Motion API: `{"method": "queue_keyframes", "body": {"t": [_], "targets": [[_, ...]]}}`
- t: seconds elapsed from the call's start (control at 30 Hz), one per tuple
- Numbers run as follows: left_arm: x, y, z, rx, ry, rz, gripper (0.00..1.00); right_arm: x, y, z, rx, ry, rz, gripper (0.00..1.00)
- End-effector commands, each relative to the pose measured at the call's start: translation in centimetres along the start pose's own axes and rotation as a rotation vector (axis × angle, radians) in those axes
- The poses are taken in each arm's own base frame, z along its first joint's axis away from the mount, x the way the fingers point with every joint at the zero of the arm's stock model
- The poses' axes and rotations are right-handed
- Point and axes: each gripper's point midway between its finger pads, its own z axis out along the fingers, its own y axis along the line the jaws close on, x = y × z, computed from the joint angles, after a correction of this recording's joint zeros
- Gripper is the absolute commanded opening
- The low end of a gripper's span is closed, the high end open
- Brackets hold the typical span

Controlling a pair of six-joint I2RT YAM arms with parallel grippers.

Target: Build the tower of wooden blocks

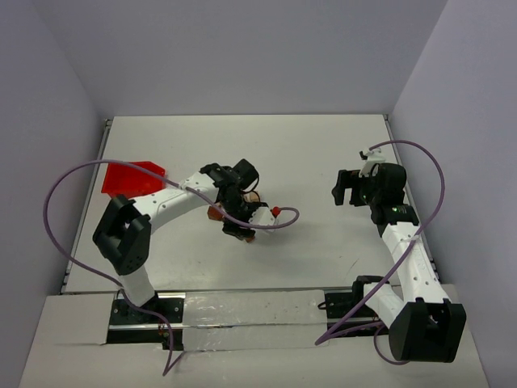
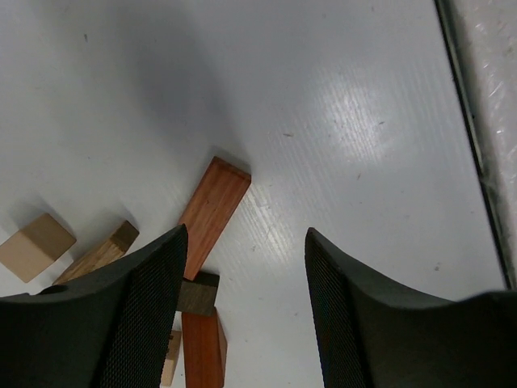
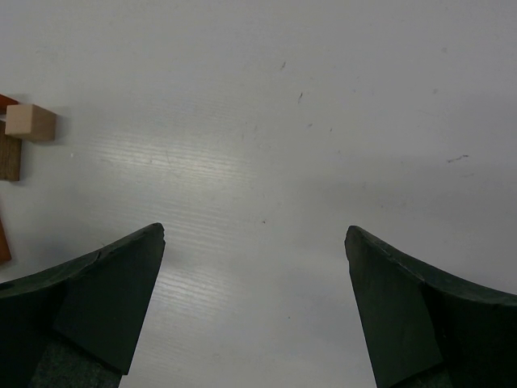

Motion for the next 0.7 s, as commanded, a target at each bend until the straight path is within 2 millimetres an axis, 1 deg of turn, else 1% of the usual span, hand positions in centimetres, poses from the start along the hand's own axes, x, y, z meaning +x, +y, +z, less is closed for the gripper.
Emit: {"method": "queue_keyframes", "body": {"t": [0.0,0.13,0.17,0.27,0.4,0.47,0.5,0.53,0.6,0.67], "targets": [[0.3,1.8,0.9,-0.016,0.03,0.105,0.66,-2.2,0.0,-0.7,-0.006,-0.052,-0.027,1.0],[2.0,2.6,2.6,-0.018,0.079,0.133,0.66,-2.2,-0.1,-0.6,-0.007,-0.045,-0.026,1.0],[2.5,2.5,2.9,-0.016,0.094,0.135,0.66,-2.1,-0.1,-0.6,-0.006,-0.044,-0.025,1.0],[3.3,2.9,3.7,-0.026,0.113,0.148,0.65,-2.1,-0.1,-0.5,-0.008,-0.042,-0.024,1.0],[4.4,3.7,4.3,-0.051,0.132,0.156,0.65,-2.1,-0.1,-0.4,-0.011,-0.038,-0.023,1.0],[5.5,4.0,4.8,-0.049,0.155,0.156,0.65,-2.0,0.0,-0.4,-0.014,-0.034,-0.024,1.0],[5.7,4.1,4.8,-0.054,0.162,0.155,0.65,-2.0,0.0,-0.3,-0.014,-0.033,-0.023,1.0],[6.5,4.1,5.2,-0.047,0.174,0.148,0.65,-2.0,-0.1,-0.4,-0.013,-0.034,-0.023,1.0],[7.2,4.3,5.4,-0.053,0.183,0.142,0.64,-2.0,0.0,-0.3,-0.014,-0.032,-0.023,1.0],[7.5,4.5,5.6,-0.065,0.185,0.144,0.63,-1.9,-0.1,-0.2,-0.013,-0.03,-0.021,1.0]]}}
